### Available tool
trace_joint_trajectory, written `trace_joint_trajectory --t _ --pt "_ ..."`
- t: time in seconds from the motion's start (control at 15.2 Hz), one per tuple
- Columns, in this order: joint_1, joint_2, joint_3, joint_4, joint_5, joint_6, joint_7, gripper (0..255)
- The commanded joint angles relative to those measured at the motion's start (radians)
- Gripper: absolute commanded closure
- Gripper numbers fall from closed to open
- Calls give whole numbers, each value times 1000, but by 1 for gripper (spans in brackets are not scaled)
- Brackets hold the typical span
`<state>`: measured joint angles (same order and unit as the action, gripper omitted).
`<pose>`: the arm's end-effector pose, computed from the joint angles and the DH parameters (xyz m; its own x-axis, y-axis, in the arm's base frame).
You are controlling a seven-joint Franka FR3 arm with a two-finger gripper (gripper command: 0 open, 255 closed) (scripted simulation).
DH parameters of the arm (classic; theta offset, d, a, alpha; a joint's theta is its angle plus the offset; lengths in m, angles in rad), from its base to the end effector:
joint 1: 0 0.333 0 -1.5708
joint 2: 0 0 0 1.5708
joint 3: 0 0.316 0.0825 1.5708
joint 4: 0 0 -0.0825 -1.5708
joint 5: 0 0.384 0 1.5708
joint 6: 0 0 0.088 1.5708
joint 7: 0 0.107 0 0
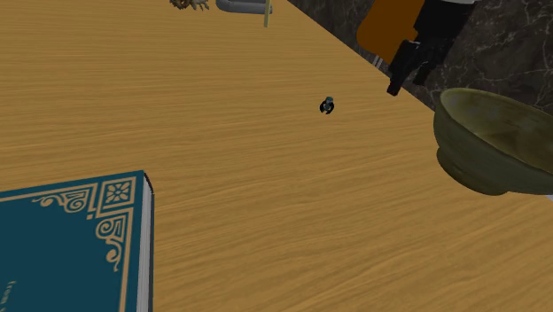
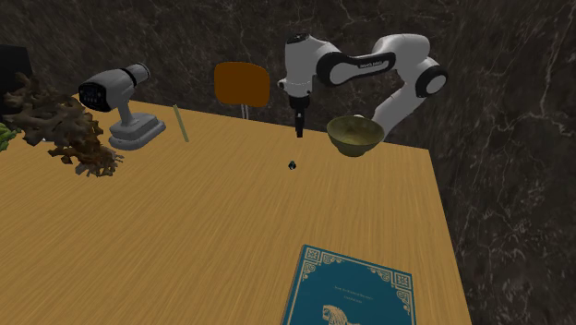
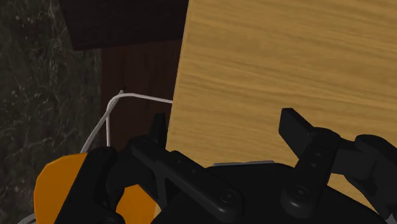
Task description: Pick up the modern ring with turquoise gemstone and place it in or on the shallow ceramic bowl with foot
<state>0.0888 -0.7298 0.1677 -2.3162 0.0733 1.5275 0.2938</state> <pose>0.3044 0.1033 0.5836 0.9951 -0.0836 -0.0518 -0.0807 -0.9952 0.0556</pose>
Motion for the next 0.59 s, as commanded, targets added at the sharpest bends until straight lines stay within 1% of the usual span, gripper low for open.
trace_joint_trajectory --t 0.0,0.26,0.53 --pt "11 21 38 26 31 8 48 0" --pt "27 87 115 96 79 33 141 0" --pt "35 166 193 183 110 57 235 0"
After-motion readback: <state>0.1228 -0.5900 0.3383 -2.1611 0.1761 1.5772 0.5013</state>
